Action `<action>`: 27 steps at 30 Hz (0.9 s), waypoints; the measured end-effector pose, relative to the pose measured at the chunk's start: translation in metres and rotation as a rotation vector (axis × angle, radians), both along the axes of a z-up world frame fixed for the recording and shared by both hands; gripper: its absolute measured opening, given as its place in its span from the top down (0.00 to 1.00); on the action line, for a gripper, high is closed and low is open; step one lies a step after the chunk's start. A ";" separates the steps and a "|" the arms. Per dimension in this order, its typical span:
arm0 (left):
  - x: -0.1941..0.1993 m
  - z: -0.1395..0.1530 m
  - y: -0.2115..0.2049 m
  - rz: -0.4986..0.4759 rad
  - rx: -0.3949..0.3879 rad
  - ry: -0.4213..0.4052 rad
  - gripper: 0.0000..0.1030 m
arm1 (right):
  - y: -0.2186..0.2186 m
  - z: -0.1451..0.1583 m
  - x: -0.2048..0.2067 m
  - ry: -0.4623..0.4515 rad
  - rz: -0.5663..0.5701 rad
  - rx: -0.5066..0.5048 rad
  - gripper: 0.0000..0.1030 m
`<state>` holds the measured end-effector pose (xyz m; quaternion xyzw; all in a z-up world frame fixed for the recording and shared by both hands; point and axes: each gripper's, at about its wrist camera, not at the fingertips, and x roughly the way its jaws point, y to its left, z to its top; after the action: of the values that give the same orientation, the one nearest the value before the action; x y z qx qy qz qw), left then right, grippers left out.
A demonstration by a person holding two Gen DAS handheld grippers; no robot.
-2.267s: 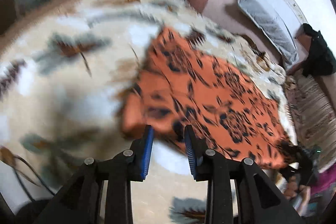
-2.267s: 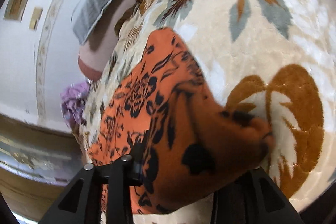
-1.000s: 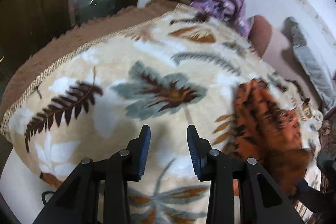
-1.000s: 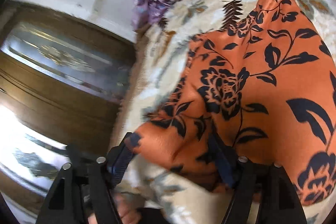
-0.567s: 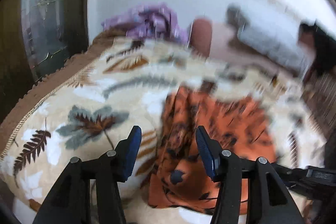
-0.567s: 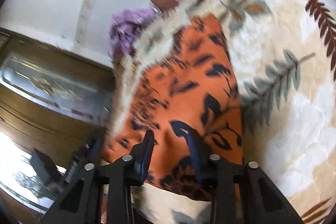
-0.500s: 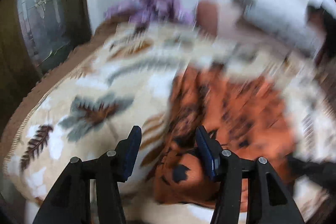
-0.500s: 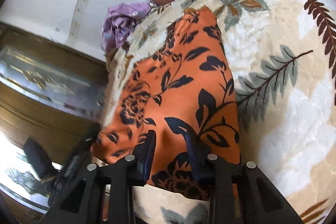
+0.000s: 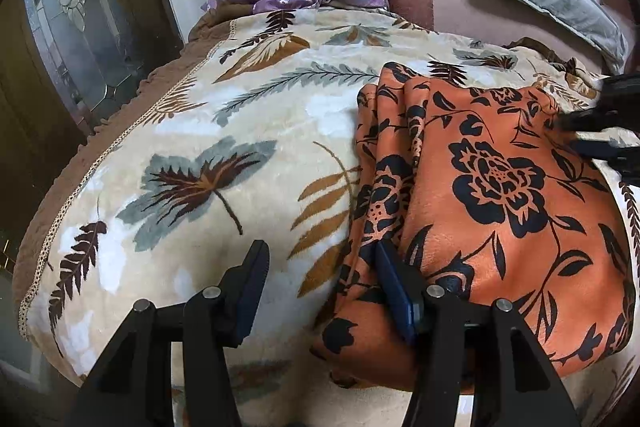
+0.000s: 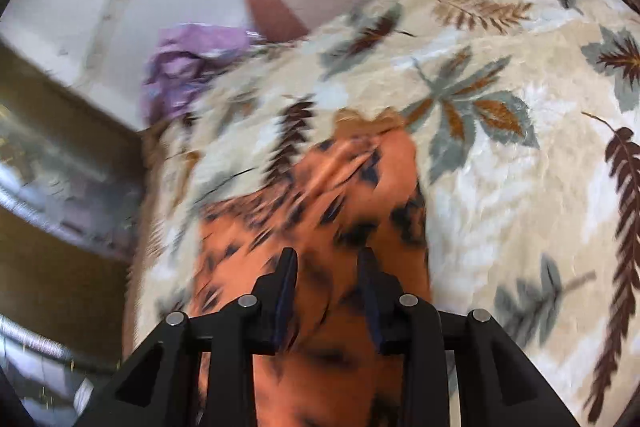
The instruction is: Fold small clothes
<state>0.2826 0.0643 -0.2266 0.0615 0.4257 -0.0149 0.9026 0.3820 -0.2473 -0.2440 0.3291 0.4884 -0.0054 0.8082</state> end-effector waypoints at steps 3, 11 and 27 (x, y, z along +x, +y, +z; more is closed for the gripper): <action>0.000 -0.001 -0.002 -0.007 0.005 -0.006 0.44 | 0.003 -0.028 0.026 0.089 0.024 -0.022 0.66; 0.000 -0.002 0.000 -0.001 -0.001 -0.009 0.44 | 0.039 0.022 0.043 -0.024 0.115 -0.051 0.65; -0.001 -0.003 0.001 0.001 -0.019 -0.015 0.44 | 0.088 -0.001 0.048 0.009 0.286 0.046 0.64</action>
<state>0.2817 0.0652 -0.2299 0.0530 0.4186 -0.0179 0.9064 0.4297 -0.1590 -0.2449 0.2746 0.5341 0.1195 0.7906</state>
